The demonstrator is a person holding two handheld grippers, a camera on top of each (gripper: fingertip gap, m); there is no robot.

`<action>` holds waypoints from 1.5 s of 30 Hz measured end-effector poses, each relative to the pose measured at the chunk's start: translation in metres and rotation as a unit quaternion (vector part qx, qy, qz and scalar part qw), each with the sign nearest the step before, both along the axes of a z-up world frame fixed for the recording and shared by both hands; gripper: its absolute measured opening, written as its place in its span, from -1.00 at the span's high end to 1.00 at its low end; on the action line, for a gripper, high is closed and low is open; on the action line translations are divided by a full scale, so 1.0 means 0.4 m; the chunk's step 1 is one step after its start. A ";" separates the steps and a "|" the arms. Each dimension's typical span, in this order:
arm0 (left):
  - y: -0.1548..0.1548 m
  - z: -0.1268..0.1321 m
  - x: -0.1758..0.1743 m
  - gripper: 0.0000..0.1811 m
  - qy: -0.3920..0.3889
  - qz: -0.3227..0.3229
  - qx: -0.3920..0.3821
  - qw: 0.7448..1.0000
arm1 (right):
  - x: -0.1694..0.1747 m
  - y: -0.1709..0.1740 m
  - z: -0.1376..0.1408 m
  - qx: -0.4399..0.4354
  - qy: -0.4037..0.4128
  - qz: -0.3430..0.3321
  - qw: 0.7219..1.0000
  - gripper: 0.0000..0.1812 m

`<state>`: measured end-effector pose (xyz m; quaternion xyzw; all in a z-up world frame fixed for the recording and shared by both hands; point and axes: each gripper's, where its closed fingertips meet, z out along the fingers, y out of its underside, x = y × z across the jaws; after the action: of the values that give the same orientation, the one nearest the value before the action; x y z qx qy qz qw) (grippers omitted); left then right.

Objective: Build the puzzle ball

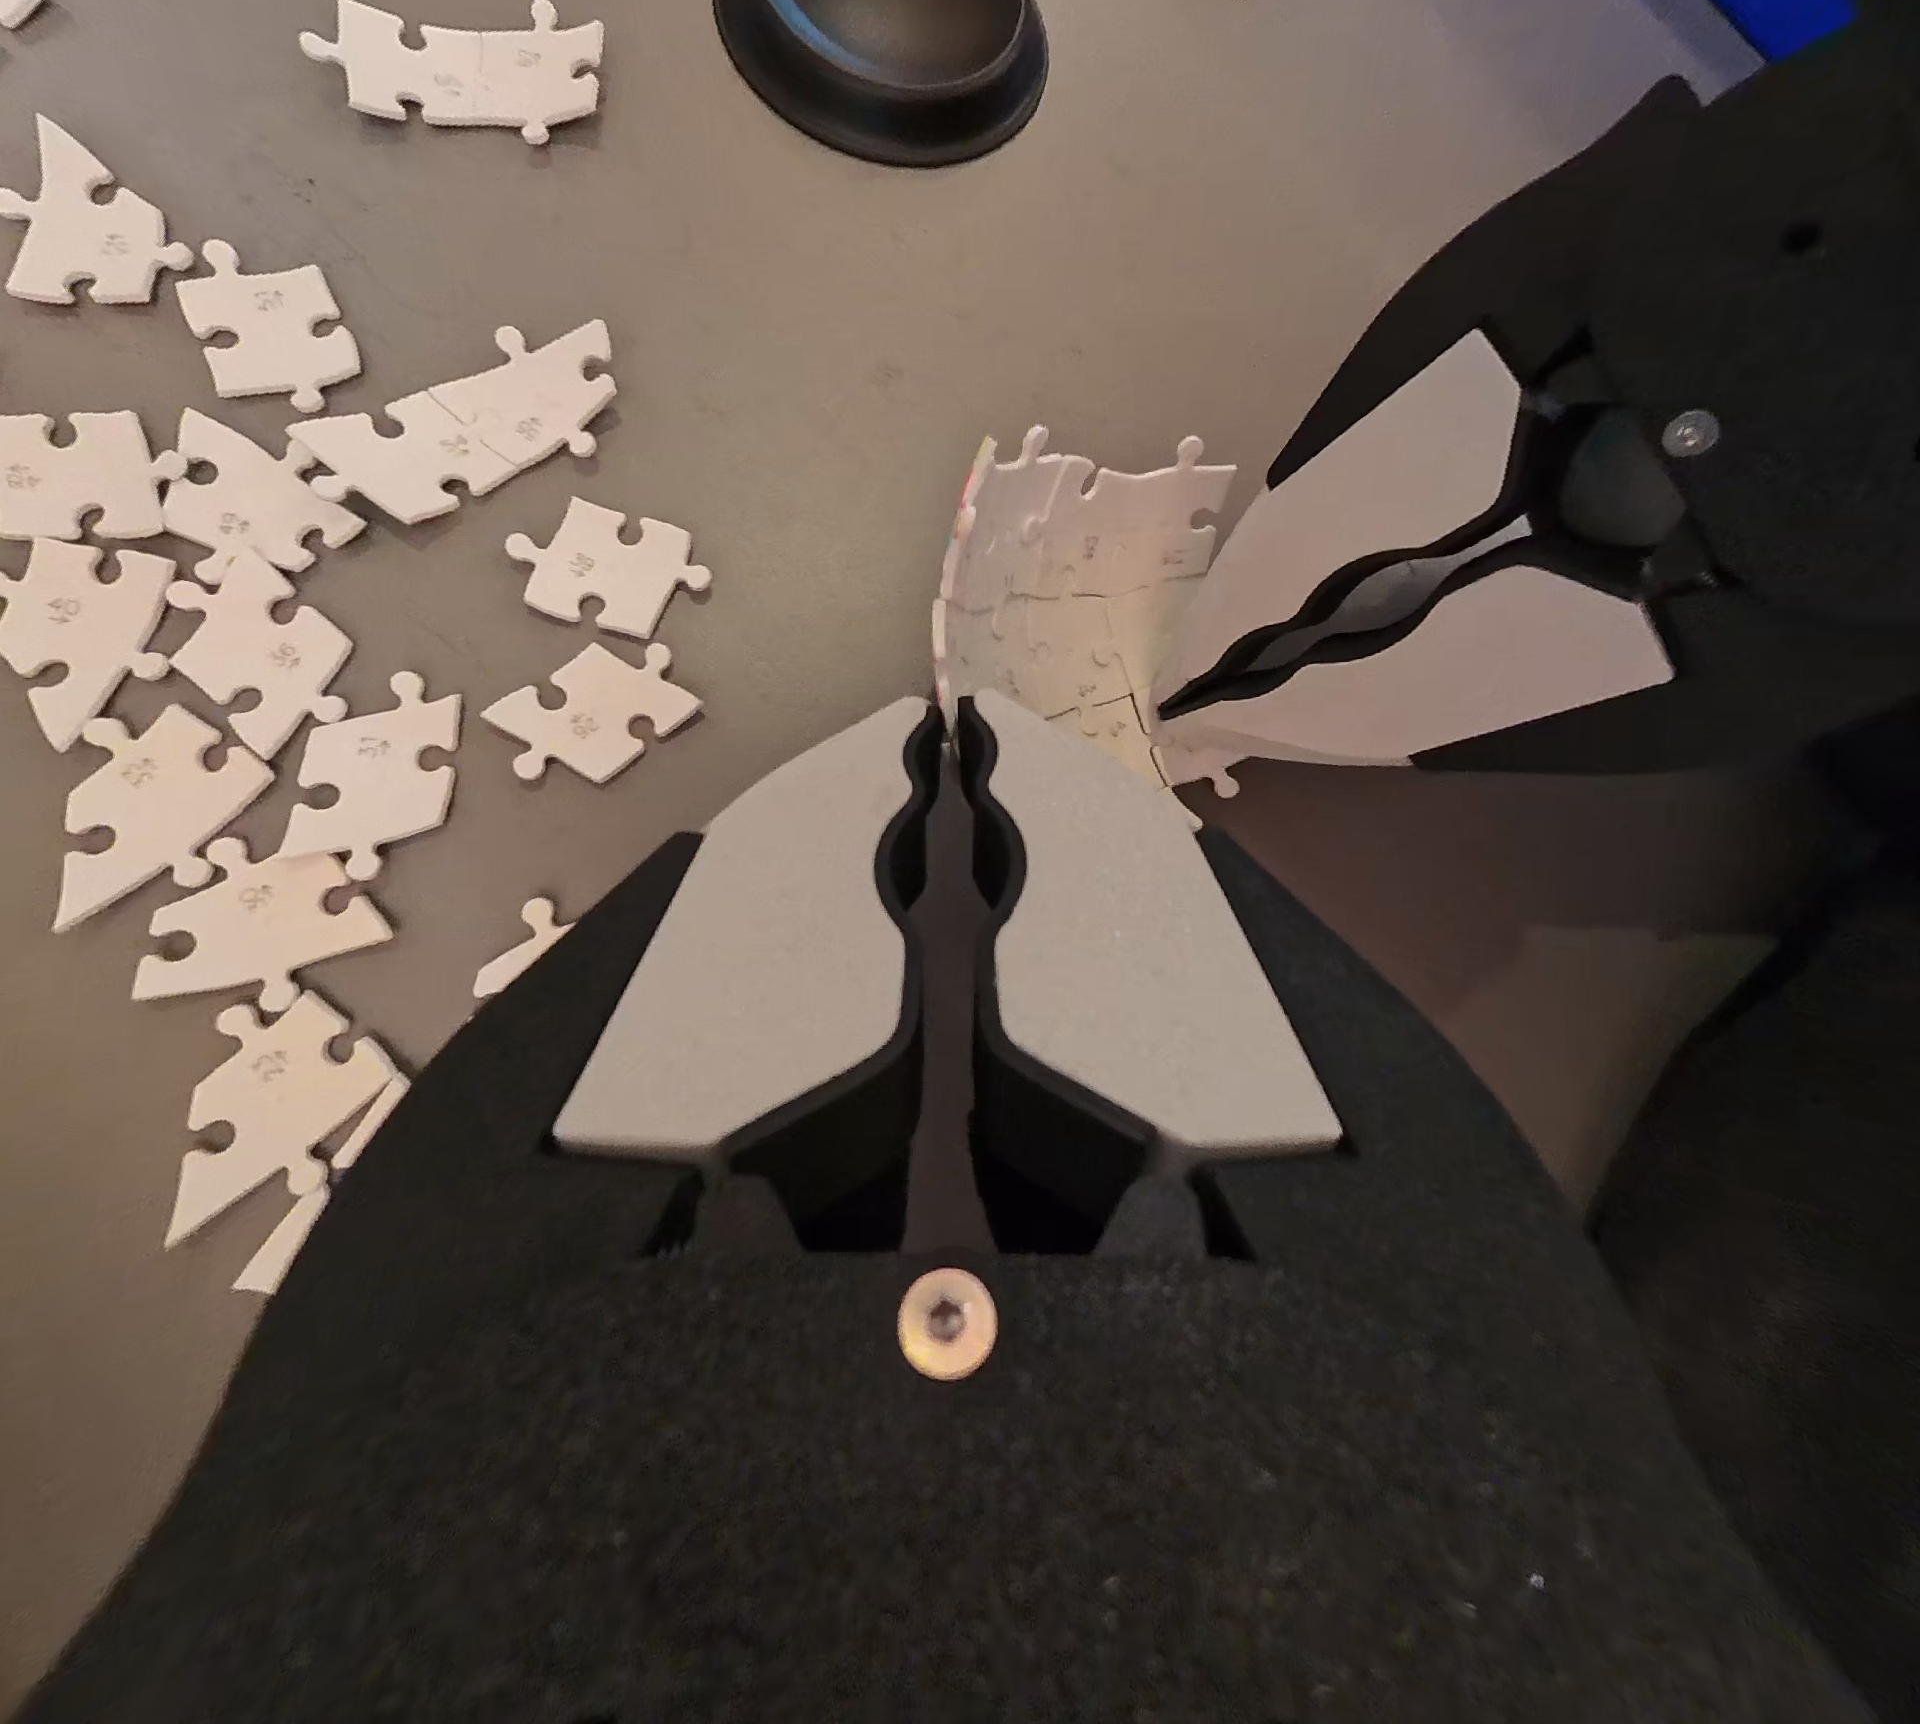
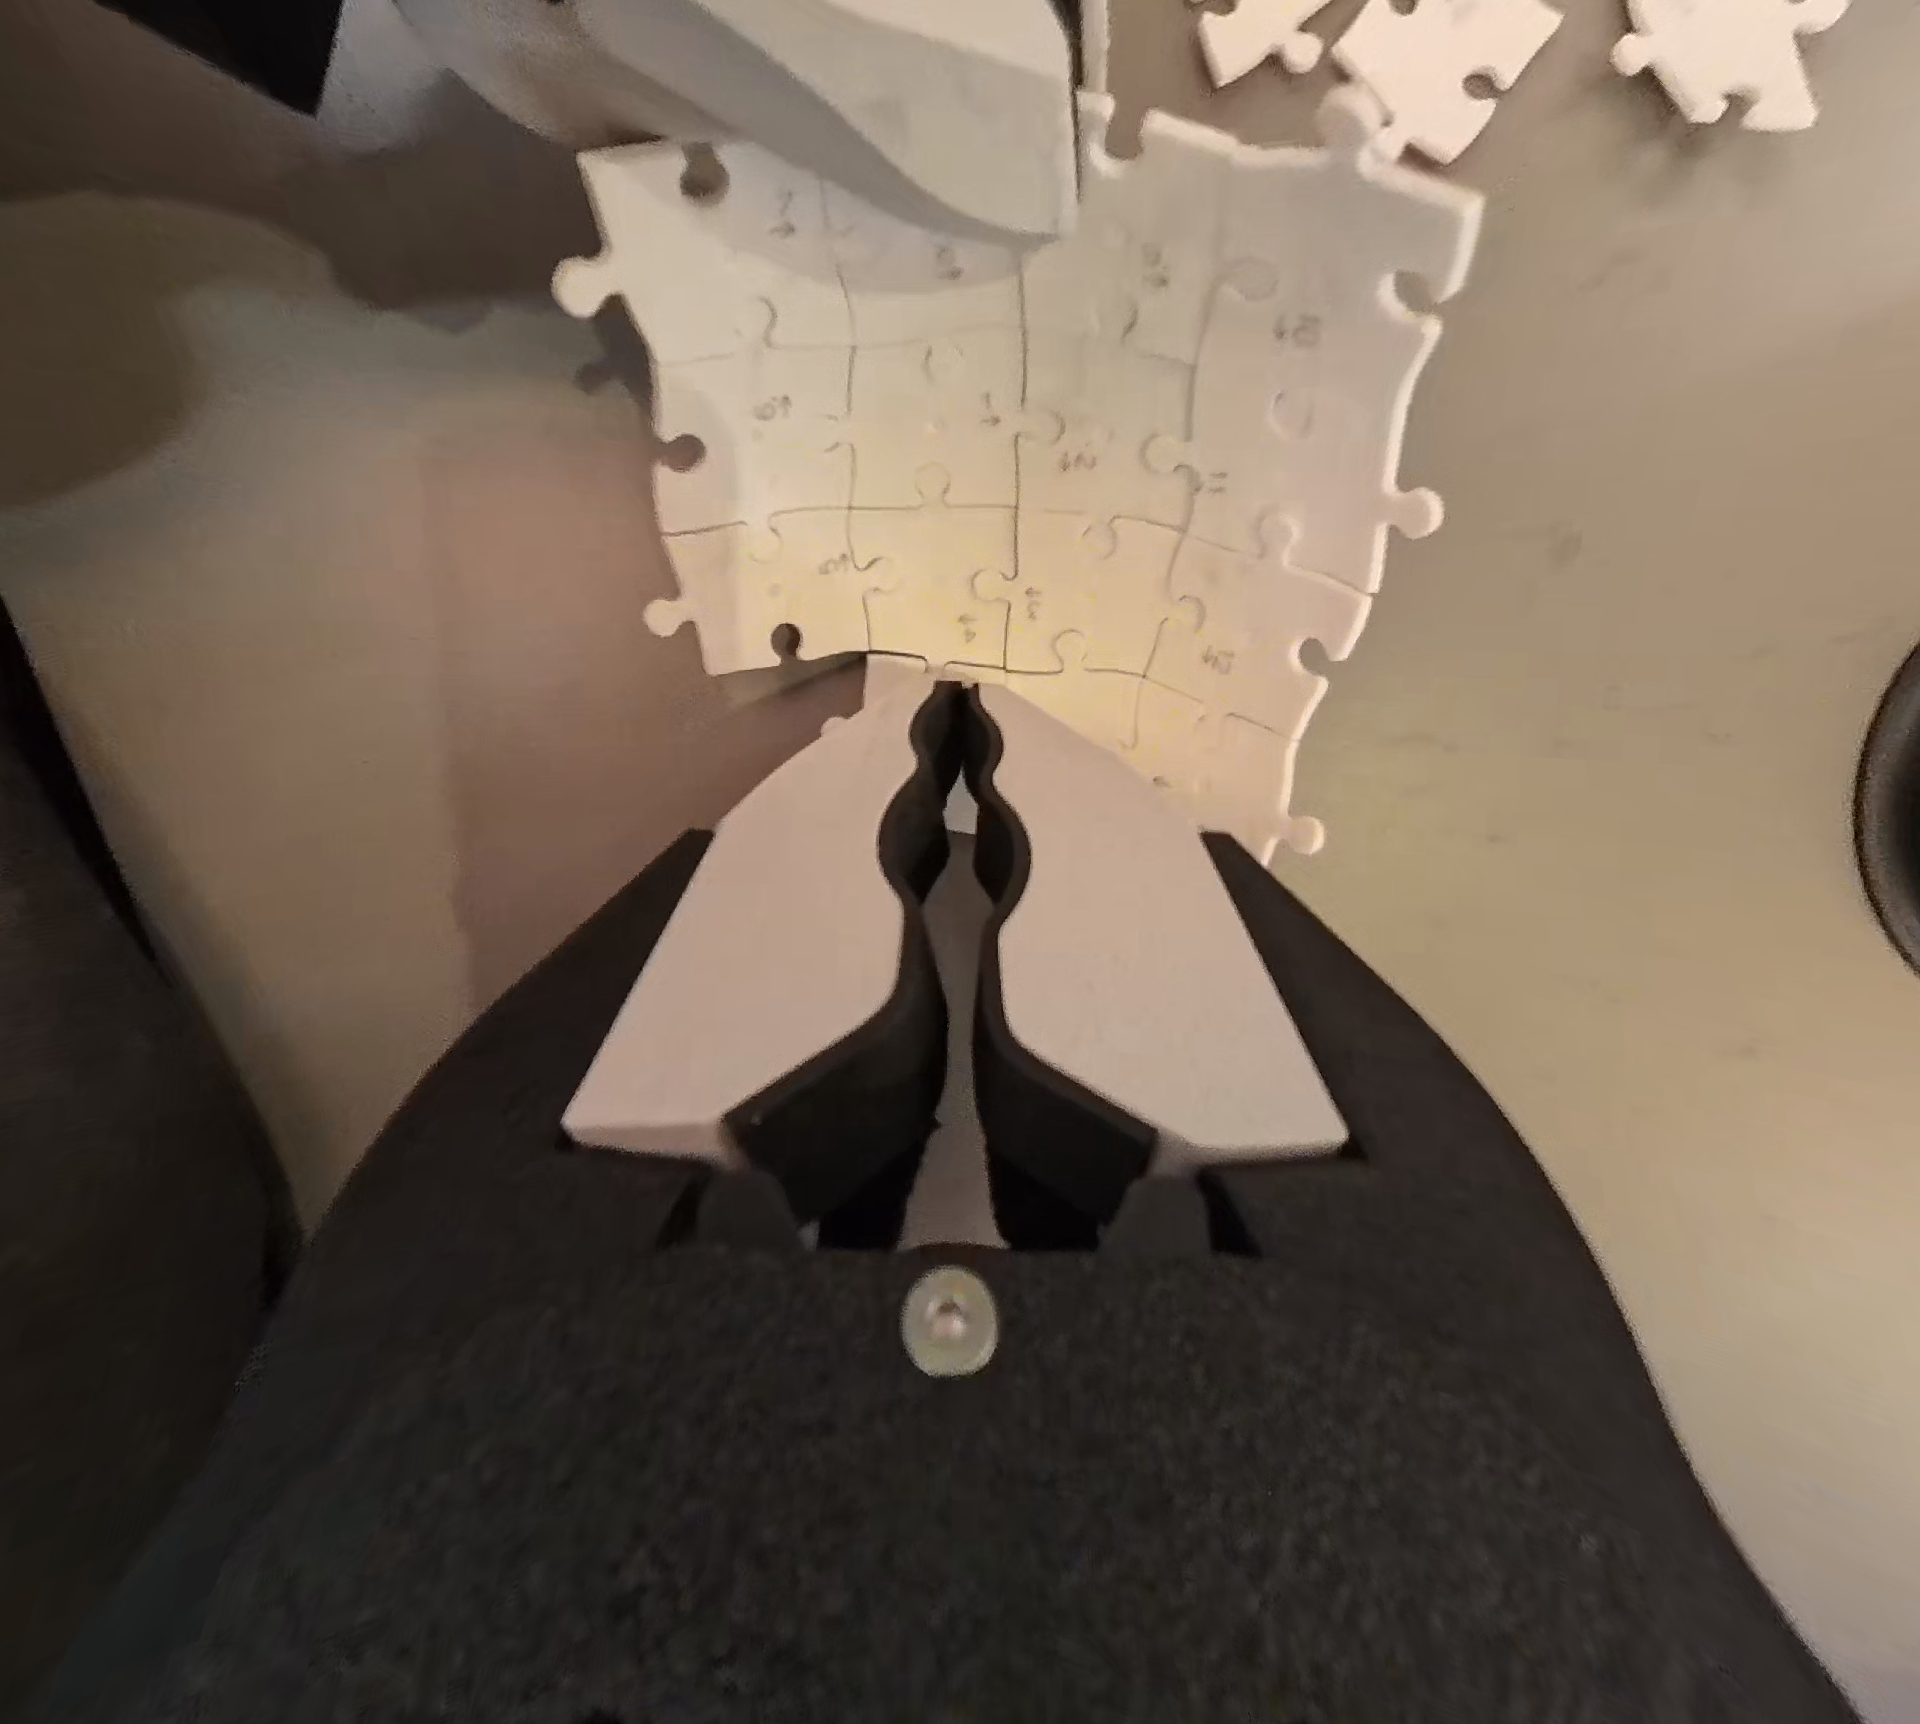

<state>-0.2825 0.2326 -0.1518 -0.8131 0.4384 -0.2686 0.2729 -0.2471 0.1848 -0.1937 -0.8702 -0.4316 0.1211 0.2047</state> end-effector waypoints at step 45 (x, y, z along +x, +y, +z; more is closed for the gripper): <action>-0.004 -0.007 -0.011 0.97 0.015 0.014 0.017 1.000 | 0.008 -0.034 0.105 0.213 0.177 0.023 0.960 0.93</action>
<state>-0.2867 0.2311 -0.1544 -0.8185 0.4355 -0.2443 0.2842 -0.2439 0.1713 -0.1517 -0.7608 -0.4237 0.1833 0.4561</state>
